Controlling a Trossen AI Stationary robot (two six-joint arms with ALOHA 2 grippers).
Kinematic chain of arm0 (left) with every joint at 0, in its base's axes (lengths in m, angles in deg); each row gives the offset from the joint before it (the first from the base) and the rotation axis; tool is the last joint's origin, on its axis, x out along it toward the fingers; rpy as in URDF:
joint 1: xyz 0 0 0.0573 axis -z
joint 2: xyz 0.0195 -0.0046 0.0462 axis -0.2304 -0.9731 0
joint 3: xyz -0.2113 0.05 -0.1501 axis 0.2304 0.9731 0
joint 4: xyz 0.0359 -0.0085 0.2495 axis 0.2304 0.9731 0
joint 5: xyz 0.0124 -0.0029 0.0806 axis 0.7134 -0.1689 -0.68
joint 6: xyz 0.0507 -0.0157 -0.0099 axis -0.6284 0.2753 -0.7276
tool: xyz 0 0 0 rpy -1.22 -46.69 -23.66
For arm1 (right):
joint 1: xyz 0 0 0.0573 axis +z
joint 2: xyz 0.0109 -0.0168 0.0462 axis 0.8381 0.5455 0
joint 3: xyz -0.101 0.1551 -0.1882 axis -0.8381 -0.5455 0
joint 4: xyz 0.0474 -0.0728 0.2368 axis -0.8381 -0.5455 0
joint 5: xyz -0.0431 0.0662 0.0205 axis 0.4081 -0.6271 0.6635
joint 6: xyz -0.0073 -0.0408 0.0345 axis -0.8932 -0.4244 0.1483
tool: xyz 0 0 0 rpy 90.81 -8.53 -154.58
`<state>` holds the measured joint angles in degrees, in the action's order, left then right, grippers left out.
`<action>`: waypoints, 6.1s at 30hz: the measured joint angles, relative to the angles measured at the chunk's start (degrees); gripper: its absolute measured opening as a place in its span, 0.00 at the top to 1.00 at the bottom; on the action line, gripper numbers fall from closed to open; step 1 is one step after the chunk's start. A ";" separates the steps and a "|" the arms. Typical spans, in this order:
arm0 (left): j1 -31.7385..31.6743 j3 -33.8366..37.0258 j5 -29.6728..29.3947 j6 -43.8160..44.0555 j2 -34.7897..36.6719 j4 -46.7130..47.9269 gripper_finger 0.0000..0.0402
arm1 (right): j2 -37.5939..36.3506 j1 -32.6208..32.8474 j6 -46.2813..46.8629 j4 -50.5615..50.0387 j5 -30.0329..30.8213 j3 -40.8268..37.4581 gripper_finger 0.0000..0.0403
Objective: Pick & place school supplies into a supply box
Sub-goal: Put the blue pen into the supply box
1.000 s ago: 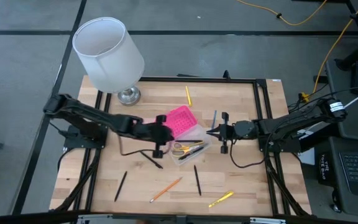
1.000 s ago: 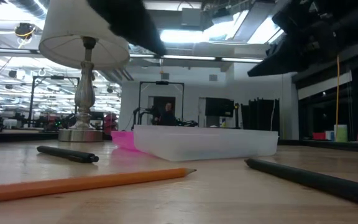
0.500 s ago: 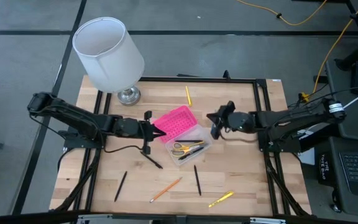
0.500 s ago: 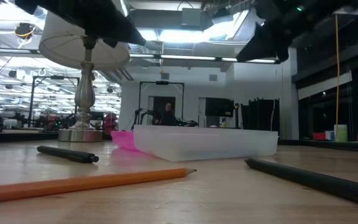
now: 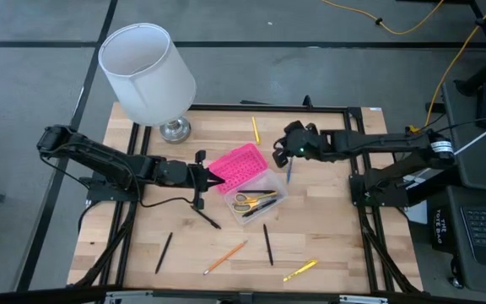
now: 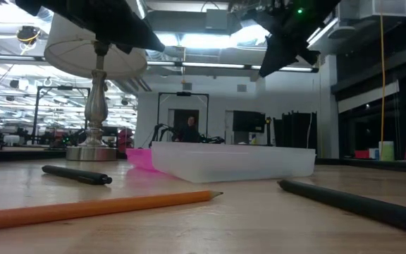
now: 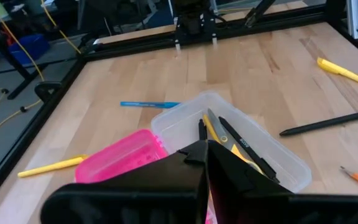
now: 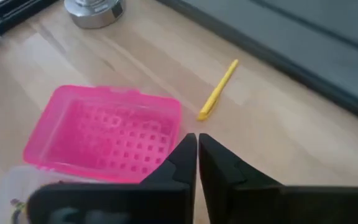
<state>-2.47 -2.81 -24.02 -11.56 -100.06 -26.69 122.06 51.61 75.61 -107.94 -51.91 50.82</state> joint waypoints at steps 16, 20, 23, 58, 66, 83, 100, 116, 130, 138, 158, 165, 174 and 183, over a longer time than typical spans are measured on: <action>-0.02 0.00 -0.09 -4.06 -0.04 -0.23 0.99 | 0.35 -8.95 5.38 -12.79 -9.31 0.01 0.94; -0.02 0.00 -0.09 -4.40 -0.04 -0.23 0.99 | 0.35 -9.56 5.78 -12.75 -9.33 0.01 0.94; -0.02 0.00 -0.09 -3.98 -0.04 -0.23 0.99 | 0.35 -9.56 4.57 -13.30 -9.29 0.00 0.94; -0.02 0.00 0.09 0.67 -0.07 -0.16 0.99 | 0.35 -12.84 13.68 3.36 -11.30 -18.92 0.62; -0.02 0.00 0.09 0.64 -0.07 -0.14 0.99 | 0.35 -12.82 16.12 11.77 -11.29 -24.60 0.63; -0.02 0.01 0.02 0.57 -0.07 -0.18 0.99 | 5.71 -10.61 19.65 18.24 -15.04 -27.13 0.63; -0.02 0.02 0.00 0.55 -0.07 -0.21 0.99 | 19.74 -13.19 17.12 5.74 -15.50 -15.53 0.63; -0.02 0.02 0.11 3.57 -0.07 -0.18 0.99 | 20.46 -13.24 6.59 4.08 -15.79 -13.19 0.70; -0.02 0.02 0.09 3.58 -0.07 -0.18 0.99 | 20.38 -13.22 0.05 4.51 -13.90 -13.23 0.95; -0.01 0.02 0.08 3.59 -0.07 -0.18 0.99 | 18.13 -12.95 -3.62 4.53 -13.21 -13.59 0.92; 0.00 0.02 0.17 6.73 -0.07 -0.20 0.99 | -3.99 -2.84 -16.14 9.08 -12.95 -13.38 0.94; 0.00 0.02 0.35 6.71 -0.07 -0.21 0.99 | -13.89 5.75 -19.43 18.95 -6.55 -17.99 0.94; -0.01 0.02 0.46 6.62 -0.07 -0.21 0.99 | -23.37 14.63 -27.48 37.57 -9.81 -30.71 0.94; -0.01 0.02 0.52 6.58 -0.07 -0.21 0.99 | -23.59 19.36 -37.29 51.21 -11.34 -38.36 0.94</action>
<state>-2.48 -2.79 -23.50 -4.98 -100.13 -26.90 98.48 70.97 38.32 -56.74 -63.25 12.46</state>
